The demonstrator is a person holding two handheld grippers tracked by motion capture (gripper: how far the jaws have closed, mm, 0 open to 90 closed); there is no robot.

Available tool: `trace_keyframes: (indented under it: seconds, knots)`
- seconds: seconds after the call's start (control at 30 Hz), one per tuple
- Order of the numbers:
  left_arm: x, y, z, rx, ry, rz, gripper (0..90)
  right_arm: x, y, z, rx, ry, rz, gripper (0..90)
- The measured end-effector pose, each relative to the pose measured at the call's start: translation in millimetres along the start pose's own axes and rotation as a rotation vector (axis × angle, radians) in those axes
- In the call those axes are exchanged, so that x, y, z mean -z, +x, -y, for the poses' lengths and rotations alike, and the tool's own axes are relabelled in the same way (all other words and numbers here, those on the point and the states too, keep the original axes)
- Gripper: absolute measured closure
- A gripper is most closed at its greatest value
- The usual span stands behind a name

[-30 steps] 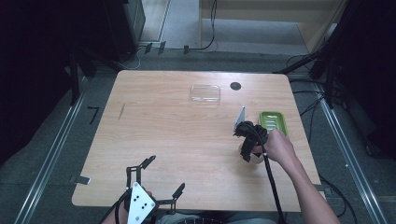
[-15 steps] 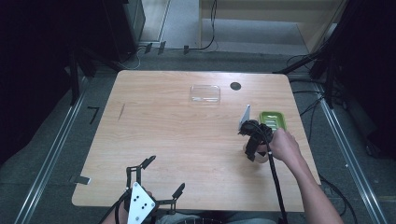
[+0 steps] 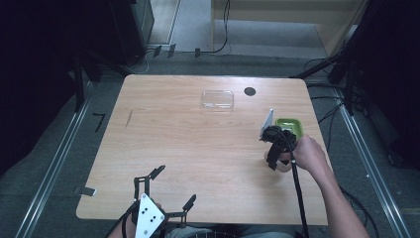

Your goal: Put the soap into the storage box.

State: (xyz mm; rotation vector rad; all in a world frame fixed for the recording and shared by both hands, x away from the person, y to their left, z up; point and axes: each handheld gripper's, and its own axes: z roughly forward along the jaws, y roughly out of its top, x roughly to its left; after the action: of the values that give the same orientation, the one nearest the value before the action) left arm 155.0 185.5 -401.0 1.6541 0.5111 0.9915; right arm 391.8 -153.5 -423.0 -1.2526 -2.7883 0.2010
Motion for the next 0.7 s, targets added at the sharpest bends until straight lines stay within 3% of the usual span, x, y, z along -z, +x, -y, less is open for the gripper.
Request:
trace_keyframes:
  seconds: [0.7]
  knots:
    - [-0.2, -0.3, -0.1, -0.003, 0.002, 0.002, 0.0, 10.0, -15.4, 15.1, -0.044, -0.007, 0.010, 33.7]
